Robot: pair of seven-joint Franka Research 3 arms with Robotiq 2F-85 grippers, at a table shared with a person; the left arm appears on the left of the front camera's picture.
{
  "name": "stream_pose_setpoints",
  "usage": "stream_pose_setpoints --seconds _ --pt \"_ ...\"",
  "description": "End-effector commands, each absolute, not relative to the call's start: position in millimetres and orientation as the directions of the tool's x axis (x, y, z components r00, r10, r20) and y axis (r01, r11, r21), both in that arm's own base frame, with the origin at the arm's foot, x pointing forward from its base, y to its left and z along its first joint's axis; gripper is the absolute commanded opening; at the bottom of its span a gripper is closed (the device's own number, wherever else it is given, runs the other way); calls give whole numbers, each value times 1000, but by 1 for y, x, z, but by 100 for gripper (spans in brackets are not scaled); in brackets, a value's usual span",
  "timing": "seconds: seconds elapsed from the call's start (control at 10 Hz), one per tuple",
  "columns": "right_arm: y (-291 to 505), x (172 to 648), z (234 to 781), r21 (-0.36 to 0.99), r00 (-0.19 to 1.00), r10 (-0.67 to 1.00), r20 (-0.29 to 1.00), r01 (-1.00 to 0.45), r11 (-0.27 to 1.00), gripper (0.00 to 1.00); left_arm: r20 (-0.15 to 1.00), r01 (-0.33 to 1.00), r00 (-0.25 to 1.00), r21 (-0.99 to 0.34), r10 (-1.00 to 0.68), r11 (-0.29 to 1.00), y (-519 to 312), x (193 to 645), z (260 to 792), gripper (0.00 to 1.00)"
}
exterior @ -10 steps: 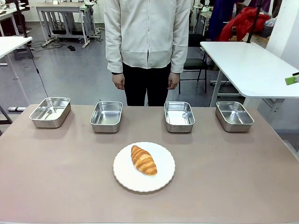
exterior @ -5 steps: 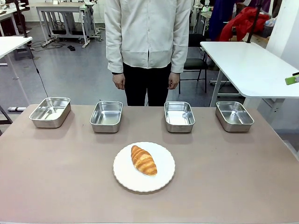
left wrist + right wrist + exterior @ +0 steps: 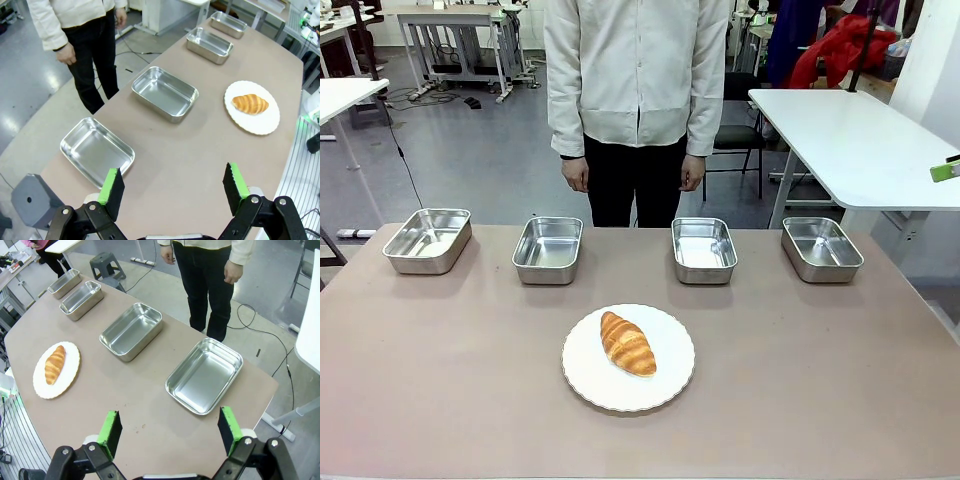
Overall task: Place the bread in the container.
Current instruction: Place the Butter Roll into the Airtight Container indicated by the human.
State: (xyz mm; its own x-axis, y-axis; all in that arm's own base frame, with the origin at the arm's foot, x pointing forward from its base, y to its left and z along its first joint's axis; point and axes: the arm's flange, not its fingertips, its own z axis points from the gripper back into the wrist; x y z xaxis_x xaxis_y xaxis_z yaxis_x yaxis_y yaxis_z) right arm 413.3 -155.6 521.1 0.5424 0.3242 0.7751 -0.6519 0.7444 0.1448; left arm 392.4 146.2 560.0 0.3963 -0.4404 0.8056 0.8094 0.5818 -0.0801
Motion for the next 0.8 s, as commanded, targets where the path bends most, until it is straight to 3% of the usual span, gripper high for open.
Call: stream_pose_setpoints --seconds 0.0,0.7 --pt "-155 415 522 140 525 319 789 -660 738 100 815 815 383 -76 -435 575 145 392 561 100" --pt "-155 415 522 140 525 319 789 -660 738 100 815 815 383 -76 -435 575 145 392 561 100"
